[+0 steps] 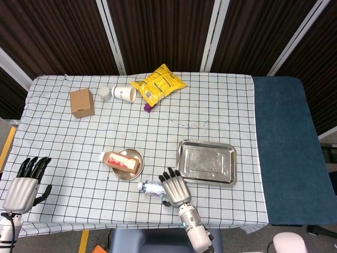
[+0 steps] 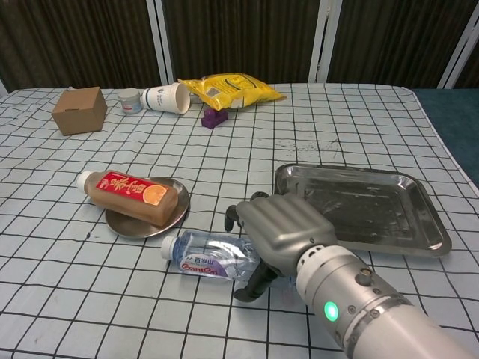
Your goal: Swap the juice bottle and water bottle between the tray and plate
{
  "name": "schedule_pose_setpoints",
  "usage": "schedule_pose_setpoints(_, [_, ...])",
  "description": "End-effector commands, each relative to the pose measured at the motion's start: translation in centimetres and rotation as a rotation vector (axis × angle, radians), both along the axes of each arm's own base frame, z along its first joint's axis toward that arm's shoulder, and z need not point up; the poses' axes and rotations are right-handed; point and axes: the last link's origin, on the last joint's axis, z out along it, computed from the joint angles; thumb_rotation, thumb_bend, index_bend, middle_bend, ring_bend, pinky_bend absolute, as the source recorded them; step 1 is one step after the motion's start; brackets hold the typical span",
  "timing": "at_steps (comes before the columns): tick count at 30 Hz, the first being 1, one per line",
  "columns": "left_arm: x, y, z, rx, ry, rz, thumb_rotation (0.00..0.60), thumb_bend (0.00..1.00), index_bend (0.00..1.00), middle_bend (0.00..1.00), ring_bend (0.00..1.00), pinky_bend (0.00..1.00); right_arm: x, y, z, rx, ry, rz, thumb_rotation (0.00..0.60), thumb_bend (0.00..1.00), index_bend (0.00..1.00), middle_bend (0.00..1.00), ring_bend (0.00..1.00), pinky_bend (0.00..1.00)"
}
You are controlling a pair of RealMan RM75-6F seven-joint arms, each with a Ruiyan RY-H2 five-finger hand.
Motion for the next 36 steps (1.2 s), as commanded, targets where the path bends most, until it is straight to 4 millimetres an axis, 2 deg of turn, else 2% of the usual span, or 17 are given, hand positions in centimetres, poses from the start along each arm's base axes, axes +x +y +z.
schedule_pose_setpoints(1, [0.1, 0.0, 0.1, -0.002, -0.005, -0.005, 0.600, 0.41, 0.00, 0.08, 0.00, 0.05, 0.1, -0.2, -0.1, 0.003, -0.004, -0.014, 0.600, 0.33, 0.60, 0.49, 0.42, 0.60])
schedule_pose_setpoints(3, [0.1, -0.1, 0.1, -0.003, -0.007, -0.005, 0.600, 0.41, 0.00, 0.08, 0.00, 0.05, 0.0, -0.3, 0.0, 0.007, -0.002, -0.022, 0.600, 0.37, 0.70, 0.57, 0.54, 0.71])
schedule_pose_setpoints(8, [0.0, -0.1, 0.0, -0.010, -0.001, 0.004, 0.600, 0.41, 0.00, 0.08, 0.00, 0.05, 0.2, -1.0, 1.2, -0.015, -0.022, -0.023, 0.600, 0.43, 0.81, 0.67, 0.64, 0.82])
schedule_pose_setpoints(13, [0.1, -0.3, -0.1, -0.006, 0.007, 0.001, 0.600, 0.41, 0.00, 0.08, 0.00, 0.05, -0.5, -2.8, 4.8, -0.112, -0.038, 0.013, 0.600, 0.44, 0.84, 0.70, 0.67, 0.84])
schedule_pose_setpoints(18, [0.2, -0.4, -0.6, -0.013, 0.029, 0.001, 0.600, 0.41, 0.00, 0.08, 0.00, 0.05, -3.1, -6.1, 9.9, -0.239, -0.017, 0.003, 0.600, 0.44, 0.85, 0.71, 0.68, 0.84])
schedule_pose_setpoints(22, [0.3, -0.4, -0.9, -0.017, 0.035, 0.002, 0.600, 0.41, 0.00, 0.08, 0.00, 0.05, -4.1, -6.9, 10.9, -0.259, 0.006, 0.002, 0.600, 0.44, 0.85, 0.71, 0.68, 0.84])
schedule_pose_setpoints(23, [0.3, -0.3, -1.2, -0.024, 0.046, -0.001, 0.600, 0.41, 0.00, 0.08, 0.00, 0.05, -5.7, -7.9, 11.9, -0.288, 0.047, -0.014, 0.600, 0.44, 0.85, 0.71, 0.68, 0.84])
schedule_pose_setpoints(24, [0.5, -0.2, -1.6, -0.028, 0.056, -0.009, 0.600, 0.41, 0.00, 0.08, 0.00, 0.05, -8.4, -8.9, 12.8, -0.322, 0.127, -0.045, 0.600, 0.44, 0.85, 0.71, 0.68, 0.84])
schedule_pose_setpoints(27, [0.7, 0.0, -2.4, -0.029, 0.070, -0.027, 0.600, 0.41, 0.00, 0.08, 0.00, 0.05, -12.2, -10.0, 13.2, -0.287, 0.125, -0.079, 0.600, 0.44, 0.84, 0.71, 0.66, 0.82])
schedule_pose_setpoints(32, [0.7, 0.3, -3.3, -0.047, 0.081, -0.032, 0.600, 0.41, 0.00, 0.08, 0.00, 0.05, -15.4, -10.4, 12.8, -0.259, 0.156, -0.081, 0.600, 0.44, 0.75, 0.70, 0.59, 0.76])
schedule_pose_setpoints(34, [0.7, 0.3, -3.4, -0.050, 0.083, -0.030, 0.600, 0.41, 0.00, 0.08, 0.00, 0.05, -16.3, -10.4, 12.7, -0.241, 0.166, -0.087, 0.600, 0.44, 0.67, 0.67, 0.55, 0.72])
schedule_pose_setpoints(36, [0.6, 0.4, -3.4, -0.050, 0.083, -0.028, 0.600, 0.41, 0.00, 0.08, 0.00, 0.05, -16.7, -10.3, 12.7, -0.229, 0.173, -0.087, 0.600, 0.44, 0.50, 0.58, 0.47, 0.64])
